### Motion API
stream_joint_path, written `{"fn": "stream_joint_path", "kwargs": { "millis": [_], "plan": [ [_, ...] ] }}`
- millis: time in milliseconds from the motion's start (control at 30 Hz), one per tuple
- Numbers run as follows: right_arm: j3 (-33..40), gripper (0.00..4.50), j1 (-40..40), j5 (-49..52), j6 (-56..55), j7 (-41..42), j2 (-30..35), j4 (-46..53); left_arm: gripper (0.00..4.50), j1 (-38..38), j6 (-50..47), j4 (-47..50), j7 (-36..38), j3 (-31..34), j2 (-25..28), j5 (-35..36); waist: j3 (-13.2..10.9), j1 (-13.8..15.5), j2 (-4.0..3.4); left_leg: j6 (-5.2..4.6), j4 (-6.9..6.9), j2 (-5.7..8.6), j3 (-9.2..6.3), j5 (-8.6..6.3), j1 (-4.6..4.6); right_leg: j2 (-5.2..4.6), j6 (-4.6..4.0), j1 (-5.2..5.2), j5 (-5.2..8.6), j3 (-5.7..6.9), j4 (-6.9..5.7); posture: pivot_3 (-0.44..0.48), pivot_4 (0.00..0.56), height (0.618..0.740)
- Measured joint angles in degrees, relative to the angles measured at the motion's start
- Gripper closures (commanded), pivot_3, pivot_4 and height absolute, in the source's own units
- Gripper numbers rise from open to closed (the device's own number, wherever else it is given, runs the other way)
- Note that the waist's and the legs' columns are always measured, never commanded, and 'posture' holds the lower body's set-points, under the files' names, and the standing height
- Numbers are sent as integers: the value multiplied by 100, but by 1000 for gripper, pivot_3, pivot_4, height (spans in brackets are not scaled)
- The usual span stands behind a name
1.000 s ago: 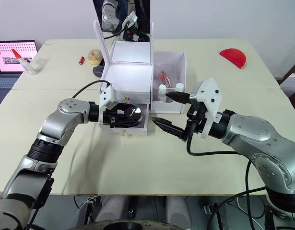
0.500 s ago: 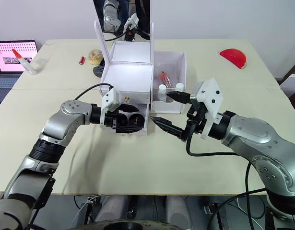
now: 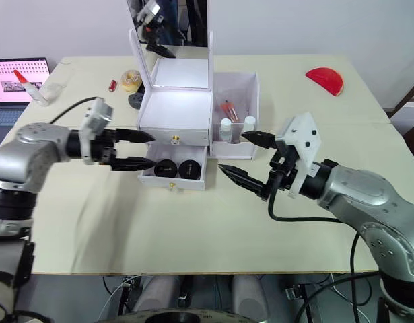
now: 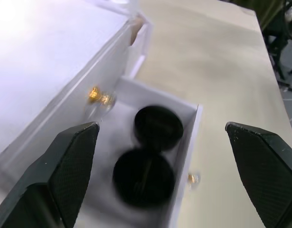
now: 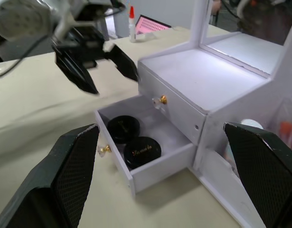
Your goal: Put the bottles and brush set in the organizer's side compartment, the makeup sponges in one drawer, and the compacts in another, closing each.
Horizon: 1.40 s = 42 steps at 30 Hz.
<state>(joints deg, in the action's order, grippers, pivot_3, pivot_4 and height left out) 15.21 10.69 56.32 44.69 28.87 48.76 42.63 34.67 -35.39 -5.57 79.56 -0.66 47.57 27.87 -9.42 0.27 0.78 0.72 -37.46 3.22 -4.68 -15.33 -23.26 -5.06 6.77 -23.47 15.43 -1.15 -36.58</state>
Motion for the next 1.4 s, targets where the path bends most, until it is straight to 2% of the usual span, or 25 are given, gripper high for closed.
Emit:
{"fn": "stream_joint_path", "kwargs": {
  "millis": [67, 100, 200, 267, 300, 533, 600, 700, 867, 1033, 1400],
  "plan": [
    [225, 0, -215, 29, -1, 75, 68, 0, 807, -355, -74, 116, 147, 16, 186, 46, 0, 2, 0, 0, 0, 0, 0, 0, 0, -1, 0, 1, 0, -2, 0, 0, 150, 740],
    [314, 0, -307, 40, 0, 112, 108, 1, 1257, -512, -86, 193, 216, 17, 237, 91, 0, 11, 0, 0, 0, 0, 0, 0, 0, -2, 0, 1, 0, -1, 0, 0, 150, 740],
    [579, 0, -479, 89, -1, 224, 202, 0, 2813, -913, -22, 469, 379, 15, 407, 150, -1, 37, 0, 0, -1, -1, -1, 0, 0, -5, -1, 3, 0, -2, 1, 0, 150, 740],
    [648, 0, -493, 102, -1, 268, 235, -2, 4069, -1065, 75, 668, 377, -19, 418, 130, 0, 42, 0, 0, -1, -1, -1, 0, 1, -9, -1, 5, 0, -3, 1, 0, 150, 740],
    [667, 0, -489, 108, -1, 282, 243, -3, 4396, -1125, 123, 750, 353, -47, 399, 108, 0, 41, 0, 0, -1, -1, -1, 0, 1, -16, -1, 5, 0, -7, 2, 0, 150, 740],
    [663, 0, -335, 129, 5, 260, 282, -15, 4460, -1162, 705, 779, -607, -529, -235, -670, -1, 43, -1, 0, 0, 0, 0, 0, 1, -21, -1, 4, 0, -8, 2, 0, 150, 740],
    [657, 0, -320, 132, 10, 236, 286, -15, 4460, -1107, 791, 692, -862, -581, -402, -847, -1, 42, 0, 0, -1, 0, 0, 0, 1, -18, -1, 4, 0, -7, 2, 0, 150, 740],
    [627, 0, -273, 145, 56, 178, 289, -8, 4460, -806, 949, 373, -1510, -590, -933, -1124, -1, 65, 0, 0, -11, 3, -2, 0, -1, -10, 0, 8, 0, 3, 0, 0, 150, 740],
    [582, 0, -253, 192, 95, 110, 289, 0, 4460, -556, 997, 183, -2126, -593, -1401, -1356, -2, 32, 1, -3, -14, 1, 0, -2, -2, -5, 1, 4, 0, 0, -4, 0, 150, 740],
    [576, 0, -247, 314, 116, 46, 289, 34, 4460, -515, 1123, -77, -2518, -753, -1744, -1562, -2, 44, 1, -3, -29, 1, 0, -2, -3, -4, 1, 4, 0, 0, -16, 0, 150, 740],
    [574, 0, -245, 415, 122, -29, 328, 105, 4460, -272, 1353, -568, -3167, -707, -2102, -1739, -2, 45, 2, -5, -47, 2, 0, -3, -4, -4, 1, 4, 0, 0, -36, 0, 150, 740]
  ]
}}
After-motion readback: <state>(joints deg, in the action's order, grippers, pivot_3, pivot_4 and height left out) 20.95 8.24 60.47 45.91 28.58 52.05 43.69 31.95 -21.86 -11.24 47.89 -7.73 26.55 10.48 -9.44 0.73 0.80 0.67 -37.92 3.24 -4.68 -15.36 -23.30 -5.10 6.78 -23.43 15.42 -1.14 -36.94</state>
